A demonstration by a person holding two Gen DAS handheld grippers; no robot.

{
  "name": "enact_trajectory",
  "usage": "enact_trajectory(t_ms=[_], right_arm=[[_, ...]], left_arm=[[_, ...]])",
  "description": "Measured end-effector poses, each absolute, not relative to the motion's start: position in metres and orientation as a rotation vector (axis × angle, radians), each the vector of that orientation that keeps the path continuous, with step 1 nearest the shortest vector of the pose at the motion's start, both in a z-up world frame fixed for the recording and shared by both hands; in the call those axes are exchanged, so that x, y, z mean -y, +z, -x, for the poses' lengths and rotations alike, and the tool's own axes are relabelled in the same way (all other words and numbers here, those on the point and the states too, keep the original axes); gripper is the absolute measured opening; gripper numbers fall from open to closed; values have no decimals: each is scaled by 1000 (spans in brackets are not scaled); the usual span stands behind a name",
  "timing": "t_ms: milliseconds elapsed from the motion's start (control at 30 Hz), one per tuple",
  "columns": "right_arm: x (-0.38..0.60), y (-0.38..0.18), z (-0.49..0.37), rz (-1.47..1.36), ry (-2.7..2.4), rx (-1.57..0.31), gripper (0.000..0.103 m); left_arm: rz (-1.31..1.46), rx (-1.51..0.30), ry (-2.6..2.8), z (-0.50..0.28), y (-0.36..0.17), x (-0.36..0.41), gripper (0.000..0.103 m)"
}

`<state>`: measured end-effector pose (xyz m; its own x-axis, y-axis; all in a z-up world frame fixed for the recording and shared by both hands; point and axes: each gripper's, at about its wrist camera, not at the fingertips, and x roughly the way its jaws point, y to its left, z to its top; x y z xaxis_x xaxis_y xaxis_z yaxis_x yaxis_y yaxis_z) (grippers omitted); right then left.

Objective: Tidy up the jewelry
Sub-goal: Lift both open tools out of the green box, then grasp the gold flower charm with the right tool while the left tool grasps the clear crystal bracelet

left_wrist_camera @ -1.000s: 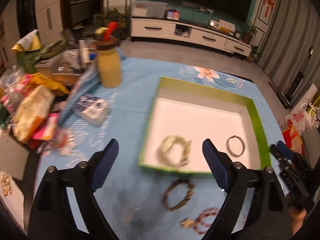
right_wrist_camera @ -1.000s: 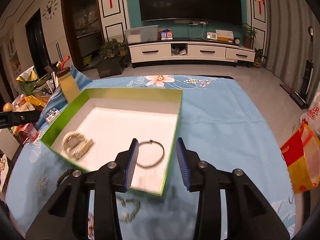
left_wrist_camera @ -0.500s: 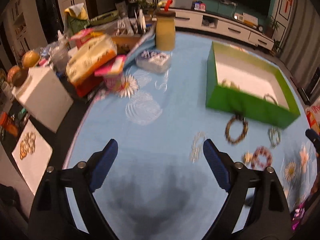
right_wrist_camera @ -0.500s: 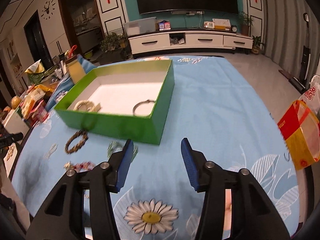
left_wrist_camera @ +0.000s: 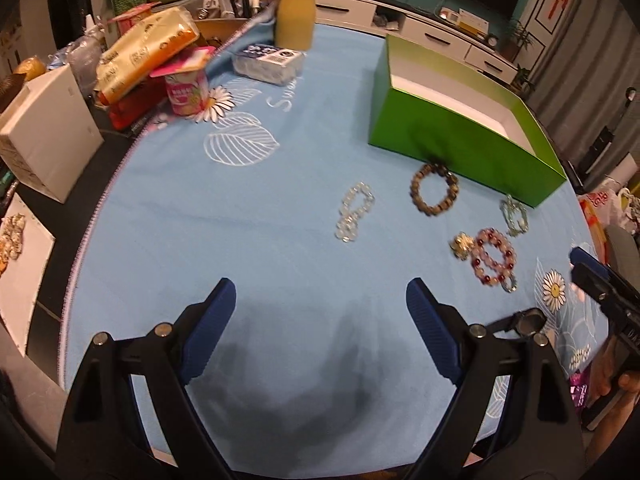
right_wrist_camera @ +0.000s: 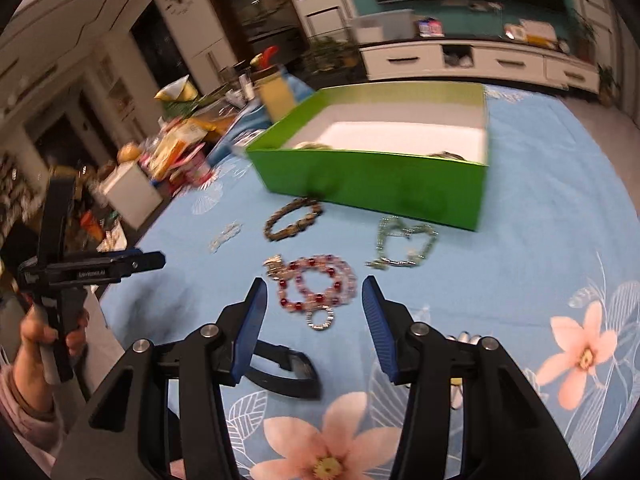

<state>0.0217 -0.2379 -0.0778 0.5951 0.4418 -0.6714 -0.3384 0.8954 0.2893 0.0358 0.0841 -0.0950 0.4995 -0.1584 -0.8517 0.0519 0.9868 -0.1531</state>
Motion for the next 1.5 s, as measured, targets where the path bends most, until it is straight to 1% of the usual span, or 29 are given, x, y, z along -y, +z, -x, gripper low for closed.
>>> enact_trajectory(t_ms=[233,633,667,800,900,933,1067,1133,1233,1300,1500], right_arm=[[193,-83,-27,8,532,-840,50],[141,-105,-71,223,572,-901,49],[137,-108,-76,243,569,-909,48],[130,-119,-88,294,569,-948,34],[128,-125,-93,313,571,-966,28],[127,-126,-95,321,572,-971,22],[126,-126,-99,326,573,-964,21],[133,-121,-99,263,568,-955,21],[149,-107,-94,151,574,-927,21],[158,-99,-87,111,577,-898,21],[181,-88,-76,33,555,-867,21]], left_arm=[[113,-1037,-172,-36,-102,-78,88],[95,-1031,-191,-43,-107,-76,88],[94,-1030,-192,-44,-108,-77,88],[91,-1029,-196,-46,-110,-76,88],[87,-1027,-204,-49,-112,-75,88],[86,-1026,-207,-50,-112,-74,88],[80,-1017,-228,-57,-115,-69,88],[80,-1007,-241,-60,-115,-67,85],[65,-986,-254,-66,-114,-62,77],[53,-983,-254,-72,-116,-59,65],[46,-976,-246,-84,-125,-57,40]])
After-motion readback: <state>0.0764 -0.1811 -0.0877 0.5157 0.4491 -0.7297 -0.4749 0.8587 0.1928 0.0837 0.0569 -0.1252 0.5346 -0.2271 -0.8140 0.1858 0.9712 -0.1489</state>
